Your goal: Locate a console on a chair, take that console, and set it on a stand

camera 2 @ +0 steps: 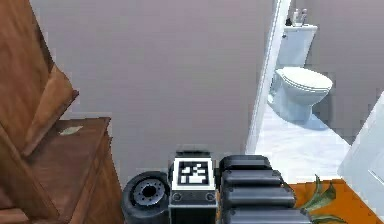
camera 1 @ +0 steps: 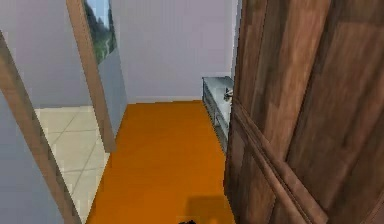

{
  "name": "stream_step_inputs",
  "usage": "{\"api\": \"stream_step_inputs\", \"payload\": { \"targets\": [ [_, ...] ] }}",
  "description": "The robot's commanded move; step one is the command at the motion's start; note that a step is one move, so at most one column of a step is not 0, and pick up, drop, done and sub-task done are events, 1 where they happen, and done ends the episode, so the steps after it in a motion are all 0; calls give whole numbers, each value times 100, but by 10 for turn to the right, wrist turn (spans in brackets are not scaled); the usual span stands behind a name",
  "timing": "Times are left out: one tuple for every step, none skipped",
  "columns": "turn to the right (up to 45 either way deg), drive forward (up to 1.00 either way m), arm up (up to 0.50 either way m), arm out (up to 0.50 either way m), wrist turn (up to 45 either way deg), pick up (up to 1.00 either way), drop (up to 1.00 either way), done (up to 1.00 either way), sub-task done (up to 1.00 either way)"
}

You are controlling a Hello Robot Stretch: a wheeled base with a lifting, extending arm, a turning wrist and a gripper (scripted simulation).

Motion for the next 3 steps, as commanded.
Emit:
{"api": "stream_step_inputs", "payload": {
  "targets": [
    [-450, 0, 0, 0, 0, 0, 0, 0, 0],
    [-450, 0, 0, 0, 0, 0, 0, 0, 0],
    [-60, 0, 0, 0, 0, 0, 0, 0, 0]
  ]
}}
